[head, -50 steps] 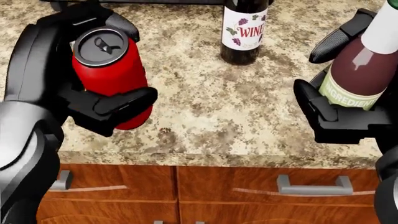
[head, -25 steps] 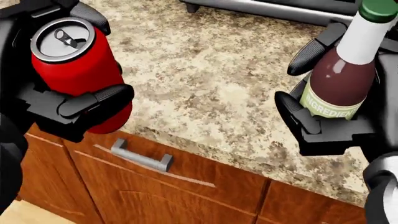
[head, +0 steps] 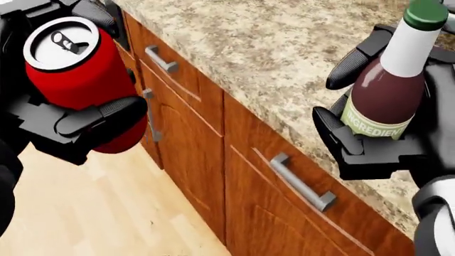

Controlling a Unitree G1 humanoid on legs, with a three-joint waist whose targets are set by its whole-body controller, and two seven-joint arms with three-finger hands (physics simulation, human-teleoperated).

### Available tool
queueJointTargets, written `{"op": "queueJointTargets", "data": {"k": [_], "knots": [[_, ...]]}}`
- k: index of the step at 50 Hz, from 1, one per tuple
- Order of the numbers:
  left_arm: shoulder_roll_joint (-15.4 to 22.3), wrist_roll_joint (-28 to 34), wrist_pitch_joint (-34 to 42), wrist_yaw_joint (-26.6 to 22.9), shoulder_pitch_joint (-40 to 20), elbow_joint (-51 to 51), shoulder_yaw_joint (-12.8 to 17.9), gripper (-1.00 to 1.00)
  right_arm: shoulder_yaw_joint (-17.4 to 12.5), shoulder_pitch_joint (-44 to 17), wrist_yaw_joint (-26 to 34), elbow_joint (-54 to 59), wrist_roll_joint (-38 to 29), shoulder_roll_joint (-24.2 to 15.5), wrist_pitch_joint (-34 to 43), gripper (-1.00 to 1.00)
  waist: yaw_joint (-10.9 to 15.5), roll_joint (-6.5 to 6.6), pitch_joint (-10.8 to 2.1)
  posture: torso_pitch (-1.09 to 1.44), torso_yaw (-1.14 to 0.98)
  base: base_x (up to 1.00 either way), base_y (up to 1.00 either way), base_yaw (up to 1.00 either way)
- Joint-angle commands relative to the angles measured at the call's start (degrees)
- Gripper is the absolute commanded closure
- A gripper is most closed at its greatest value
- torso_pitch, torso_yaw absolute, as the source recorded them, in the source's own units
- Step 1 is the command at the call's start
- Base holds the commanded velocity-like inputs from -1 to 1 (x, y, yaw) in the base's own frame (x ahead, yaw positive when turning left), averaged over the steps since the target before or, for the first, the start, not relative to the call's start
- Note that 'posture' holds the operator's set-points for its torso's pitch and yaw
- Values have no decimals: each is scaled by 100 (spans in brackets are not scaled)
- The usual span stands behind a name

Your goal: Move the drinks to the dining counter.

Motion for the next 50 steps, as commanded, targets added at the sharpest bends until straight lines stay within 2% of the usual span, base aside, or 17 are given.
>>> {"op": "queueJointTargets", "data": {"k": [1,8,10,11,12,15,20,24,26,27,31,37,39,40,41,44,50], "knots": [[11,-97,-196,30,-272,-199,-26,100,-119,-140,-72,-188,-84,-67,-255,100,-33,-2,-189,0,0,0,0,100],[32,-216,-160,102,-261,-250,23,100,-57,-165,-49,-252,-152,-73,-190,100,-106,-472,-34,0,0,0,0,100],[52,-243,-190,103,-248,-234,46,100,-50,-181,-35,-248,-169,-75,-182,100,-119,-713,-57,0,0,0,0,100],[65,-259,-239,107,-230,-202,56,100,-41,-192,-26,-254,-187,-83,-172,100,-170,-941,-154,0,0,0,0,100],[69,-281,-269,124,-218,-182,67,100,-7,-181,-21,-221,-238,-105,-228,100,-172,-768,-134,0,0,0,0,100],[98,-346,-251,172,-254,-164,87,100,44,-208,30,-215,-323,-107,-224,100,-134,-752,-130,0,0,0,0,100],[116,-439,-263,255,-278,-147,84,100,215,-134,112,-165,-525,-45,-339,100,-159,-426,-82,0,0,0,0,100],[168,-444,-325,306,-233,-125,48,100,240,-150,212,-176,-651,6,-312,100,-202,-52,-99,0,0,0,0,100],[167,-467,-297,315,-246,-142,62,100,249,-151,239,-151,-687,19,-349,100,-181,304,-328,0,0,0,0,100],[171,-474,-304,319,-241,-140,62,100,259,-149,250,-151,-706,30,-359,100,-129,145,-132,0,0,0,0,100],[177,-507,-318,330,-206,-154,65,100,223,-170,303,-178,-707,96,-333,100,-9,-87,-200,0,0,0,0,100],[179,-541,-333,361,-176,-166,59,100,221,-134,318,-154,-719,134,-382,100,-119,-488,-21,0,0,0,0,100],[178,-548,-325,374,-197,-156,57,100,217,-145,322,-153,-717,135,-371,100,-137,-785,-101,0,0,0,0,100],[184,-561,-295,377,-212,-162,68,100,202,-174,317,-155,-695,158,-340,100,-170,-977,-295,0,0,0,0,100],[189,-572,-277,378,-217,-182,85,100,199,-175,311,-162,-687,163,-335,100,-206,-717,-69,0,0,0,0,100],[202,-611,-210,376,-227,-241,125,100,218,-159,293,-193,-693,155,-320,100,-147,-705,-124,0,0,0,0,100],[179,-631,-312,408,-138,-212,63,100,189,-230,281,-256,-617,157,-200,100,-189,-275,-79,0,0,0,0,100]]}}
